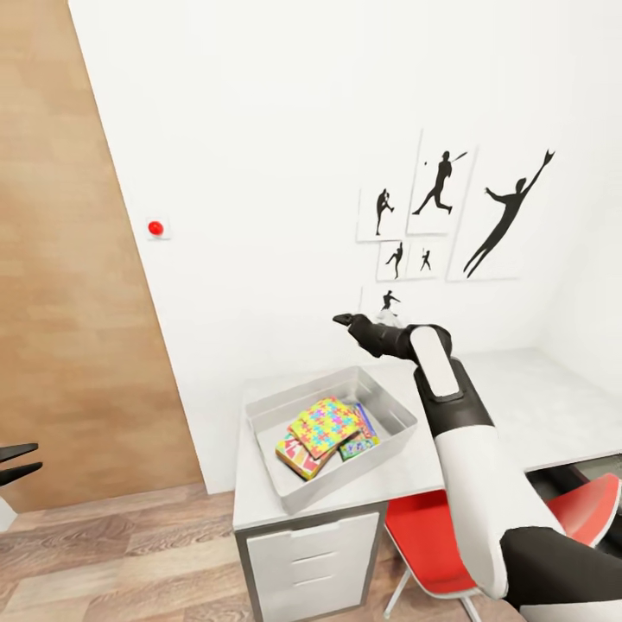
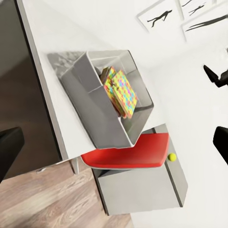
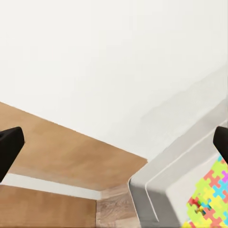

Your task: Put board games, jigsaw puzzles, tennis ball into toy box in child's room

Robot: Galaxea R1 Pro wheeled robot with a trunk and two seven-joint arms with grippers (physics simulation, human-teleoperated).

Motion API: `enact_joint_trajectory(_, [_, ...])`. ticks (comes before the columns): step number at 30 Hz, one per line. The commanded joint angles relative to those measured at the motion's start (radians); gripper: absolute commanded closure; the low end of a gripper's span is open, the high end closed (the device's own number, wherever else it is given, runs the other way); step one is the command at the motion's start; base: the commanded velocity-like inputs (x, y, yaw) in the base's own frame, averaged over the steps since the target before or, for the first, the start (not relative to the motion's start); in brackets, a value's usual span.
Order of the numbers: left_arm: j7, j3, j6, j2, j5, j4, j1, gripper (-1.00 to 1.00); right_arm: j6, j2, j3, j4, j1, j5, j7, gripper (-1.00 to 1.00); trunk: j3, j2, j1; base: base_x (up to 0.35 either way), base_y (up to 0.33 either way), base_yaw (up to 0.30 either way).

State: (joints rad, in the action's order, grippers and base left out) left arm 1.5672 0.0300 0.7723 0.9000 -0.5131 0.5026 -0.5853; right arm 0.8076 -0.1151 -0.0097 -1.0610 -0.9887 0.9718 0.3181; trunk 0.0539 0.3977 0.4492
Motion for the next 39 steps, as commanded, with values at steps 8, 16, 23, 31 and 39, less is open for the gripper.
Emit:
enact_joint_trajectory(8, [0.004,-0.001,0.011,0.000,0.000,0.000,-0.001,-1.00,0.048,-0.007,0.038,-0.213,0.124,0.011,0.009,-1.00,-0.010,0.002,0.001,0.000,0.000,-0.055])
enact_joint_trajectory(16, [0.004,-0.001,0.011,0.000,0.000,0.000,-0.001,-1.00,0.128,-0.006,0.093,-0.444,0.250,0.011,0.009,-1.00,-0.023,0.002,0.001,-0.001,0.000,-0.007])
enact_joint_trajectory(23, [0.004,-0.001,0.011,0.000,-0.001,0.000,-0.001,-1.00,0.184,-0.005,0.103,-0.509,0.364,0.011,0.004,-1.00,-0.035,0.002,0.001,-0.148,0.000,-0.001])
enact_joint_trajectory(31, [0.004,-0.001,0.010,0.000,0.001,0.000,-0.001,-1.00,0.207,0.004,0.105,-0.517,0.493,0.037,0.001,-1.00,-0.048,0.002,0.001,-0.153,0.000,0.000])
enact_joint_trajectory(39, [0.004,-0.001,-0.002,-0.002,-0.002,0.001,-0.001,-1.00,0.215,0.008,0.131,-0.517,0.579,0.046,-0.026,-1.00,-0.055,0.002,0.001,-0.012,0.000,0.000])
